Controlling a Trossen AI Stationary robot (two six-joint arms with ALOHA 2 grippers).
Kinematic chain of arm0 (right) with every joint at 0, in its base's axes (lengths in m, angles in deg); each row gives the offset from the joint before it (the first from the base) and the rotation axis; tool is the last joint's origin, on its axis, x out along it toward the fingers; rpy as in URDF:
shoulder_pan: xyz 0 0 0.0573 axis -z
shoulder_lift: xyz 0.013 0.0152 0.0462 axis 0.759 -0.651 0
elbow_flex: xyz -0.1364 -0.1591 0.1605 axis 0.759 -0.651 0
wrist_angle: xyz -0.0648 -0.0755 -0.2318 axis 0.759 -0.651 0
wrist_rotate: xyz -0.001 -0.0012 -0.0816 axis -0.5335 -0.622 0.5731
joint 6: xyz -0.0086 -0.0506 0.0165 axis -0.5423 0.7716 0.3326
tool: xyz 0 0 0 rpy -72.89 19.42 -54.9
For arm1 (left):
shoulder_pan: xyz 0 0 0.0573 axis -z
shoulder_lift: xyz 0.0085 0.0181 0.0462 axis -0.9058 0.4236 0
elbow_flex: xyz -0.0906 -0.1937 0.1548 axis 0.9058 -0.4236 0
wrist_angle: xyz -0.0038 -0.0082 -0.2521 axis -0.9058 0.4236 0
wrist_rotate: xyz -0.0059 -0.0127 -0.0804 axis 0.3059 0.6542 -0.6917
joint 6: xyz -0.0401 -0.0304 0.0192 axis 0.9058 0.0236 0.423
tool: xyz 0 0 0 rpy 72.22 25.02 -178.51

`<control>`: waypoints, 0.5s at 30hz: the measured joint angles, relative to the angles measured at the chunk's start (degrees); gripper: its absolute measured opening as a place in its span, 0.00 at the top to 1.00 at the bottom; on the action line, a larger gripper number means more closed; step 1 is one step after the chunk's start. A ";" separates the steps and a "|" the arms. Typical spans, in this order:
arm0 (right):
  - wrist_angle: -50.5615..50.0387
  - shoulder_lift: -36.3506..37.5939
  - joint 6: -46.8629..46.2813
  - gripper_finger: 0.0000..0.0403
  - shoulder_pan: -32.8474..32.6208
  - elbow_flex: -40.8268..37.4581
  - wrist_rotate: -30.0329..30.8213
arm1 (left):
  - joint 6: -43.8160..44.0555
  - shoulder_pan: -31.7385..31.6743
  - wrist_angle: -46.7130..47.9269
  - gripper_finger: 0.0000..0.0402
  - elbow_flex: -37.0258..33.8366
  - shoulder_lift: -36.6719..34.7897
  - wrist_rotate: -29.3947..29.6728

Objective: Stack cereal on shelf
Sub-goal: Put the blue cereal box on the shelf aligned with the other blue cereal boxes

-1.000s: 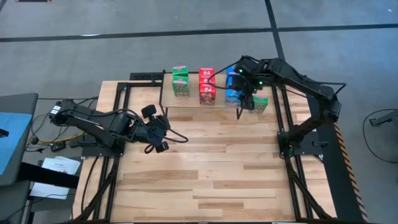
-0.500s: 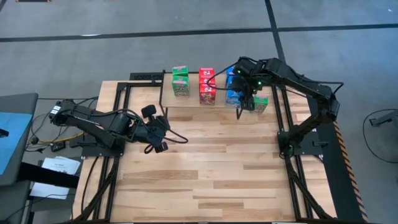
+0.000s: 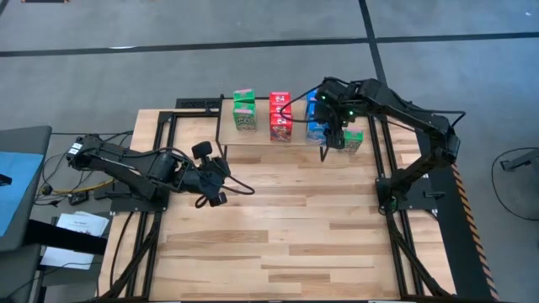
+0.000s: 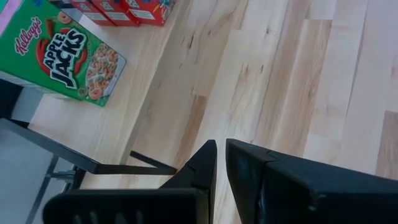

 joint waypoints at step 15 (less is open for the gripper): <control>0.00 0.02 -0.15 0.40 0.00 0.00 0.05 | -0.02 0.02 -0.02 0.94 0.00 0.00 -4.59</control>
